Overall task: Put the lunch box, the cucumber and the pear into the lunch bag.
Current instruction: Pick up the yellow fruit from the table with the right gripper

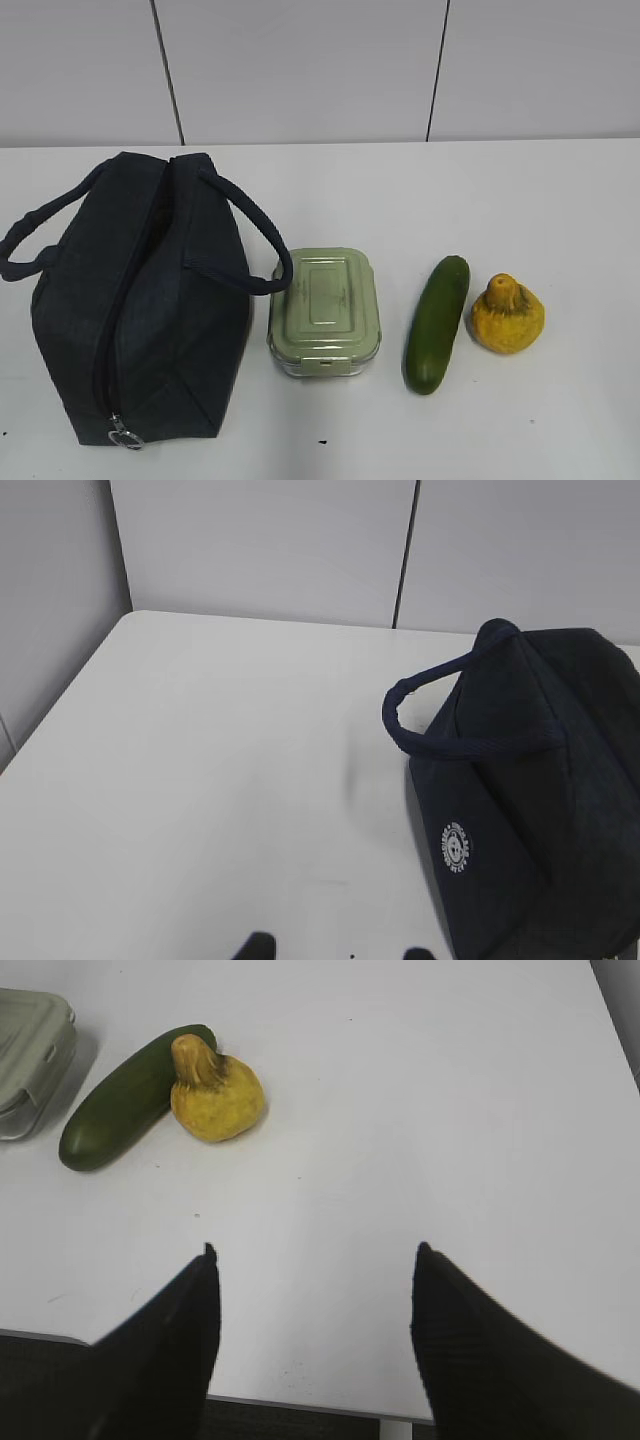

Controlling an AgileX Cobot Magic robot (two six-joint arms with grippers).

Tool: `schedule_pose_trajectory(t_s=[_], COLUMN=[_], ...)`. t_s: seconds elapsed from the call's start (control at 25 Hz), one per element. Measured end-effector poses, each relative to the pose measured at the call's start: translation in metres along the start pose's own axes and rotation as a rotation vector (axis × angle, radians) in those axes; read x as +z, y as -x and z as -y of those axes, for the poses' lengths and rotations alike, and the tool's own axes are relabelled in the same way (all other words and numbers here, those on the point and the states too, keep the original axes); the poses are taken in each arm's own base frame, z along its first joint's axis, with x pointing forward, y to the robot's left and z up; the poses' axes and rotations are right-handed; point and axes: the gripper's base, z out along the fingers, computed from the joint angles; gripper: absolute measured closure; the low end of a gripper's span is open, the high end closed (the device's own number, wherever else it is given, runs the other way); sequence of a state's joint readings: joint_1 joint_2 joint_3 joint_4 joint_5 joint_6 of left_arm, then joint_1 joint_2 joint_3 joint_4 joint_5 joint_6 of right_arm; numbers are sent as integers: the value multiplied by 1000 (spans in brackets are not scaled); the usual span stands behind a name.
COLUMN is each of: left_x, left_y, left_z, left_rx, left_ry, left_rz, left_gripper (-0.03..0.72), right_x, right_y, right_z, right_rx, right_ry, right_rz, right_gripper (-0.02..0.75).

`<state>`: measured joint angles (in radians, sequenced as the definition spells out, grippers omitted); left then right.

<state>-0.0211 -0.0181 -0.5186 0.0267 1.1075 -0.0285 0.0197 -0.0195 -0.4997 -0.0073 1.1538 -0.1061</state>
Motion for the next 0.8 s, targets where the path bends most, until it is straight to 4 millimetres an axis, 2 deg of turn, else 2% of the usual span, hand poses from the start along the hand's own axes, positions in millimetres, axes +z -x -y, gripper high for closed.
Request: schedule_pose_trajectory(t_s=[0.48, 0.64, 0.8], left_x=[0, 0, 0], left_y=[0, 0, 0], left_z=[0, 0, 0], left_rx=[0, 0, 0], left_ry=[0, 0, 0], left_rz=[0, 0, 0], left_gripper=[442, 442, 442], right_x=[2, 15, 32], right_y=[1, 14, 37], right_z=[0, 1, 3], right_rx=[0, -1, 2], right_ry=[2, 11, 22], right_rz=[-15, -102, -144], right_gripper=[267, 267, 267])
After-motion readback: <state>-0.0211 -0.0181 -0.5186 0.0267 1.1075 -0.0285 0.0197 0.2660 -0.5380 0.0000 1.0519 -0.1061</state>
